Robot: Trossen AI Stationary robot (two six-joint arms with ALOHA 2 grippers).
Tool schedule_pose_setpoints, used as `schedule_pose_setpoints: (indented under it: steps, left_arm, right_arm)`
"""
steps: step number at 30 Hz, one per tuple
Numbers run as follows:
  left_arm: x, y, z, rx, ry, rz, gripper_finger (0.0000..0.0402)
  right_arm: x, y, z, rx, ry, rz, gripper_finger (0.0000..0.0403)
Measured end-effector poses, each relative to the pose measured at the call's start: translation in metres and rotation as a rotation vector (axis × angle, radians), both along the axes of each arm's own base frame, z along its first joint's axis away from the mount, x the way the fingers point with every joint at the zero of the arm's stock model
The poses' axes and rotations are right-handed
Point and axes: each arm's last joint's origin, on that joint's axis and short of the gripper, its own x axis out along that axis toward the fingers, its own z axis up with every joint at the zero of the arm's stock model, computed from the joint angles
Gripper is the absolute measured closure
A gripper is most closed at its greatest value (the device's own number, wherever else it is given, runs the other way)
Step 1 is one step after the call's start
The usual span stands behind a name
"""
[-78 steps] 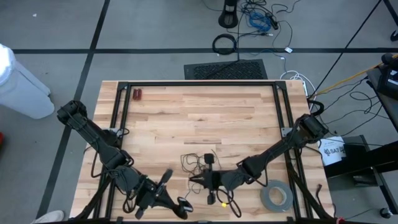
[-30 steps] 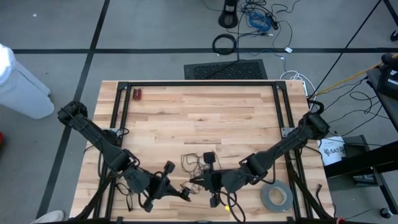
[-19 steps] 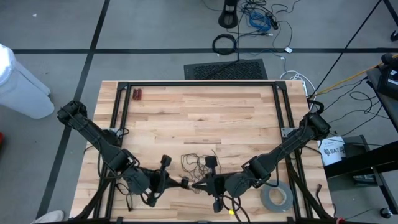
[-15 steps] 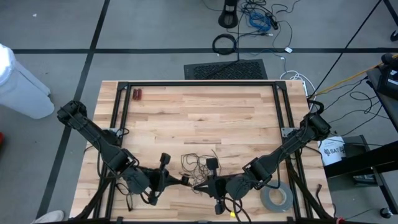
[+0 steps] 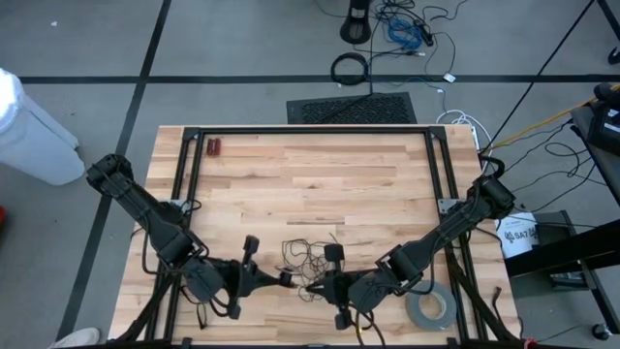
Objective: Coil cords
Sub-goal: Coil the black wire on the spool
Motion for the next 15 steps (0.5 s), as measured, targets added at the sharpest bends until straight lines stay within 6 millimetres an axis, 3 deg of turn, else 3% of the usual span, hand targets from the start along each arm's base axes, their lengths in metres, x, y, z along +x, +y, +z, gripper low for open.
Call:
schedule_pose_setpoints:
  steps: [7,15]
  left_arm:
    - [-0.001,-0.009,0.01,0.011,-0.099,-0.063,0.0402]
    - [-0.006,-0.016,0.011,-0.004,-0.105,-0.115,0.0402]
  right_arm:
    - [0.01,-0.001,-0.016,-0.019,0.033,-0.02,0.0403]
    - [0.015,-0.007,-0.017,-0.027,0.028,-0.024,0.0403]
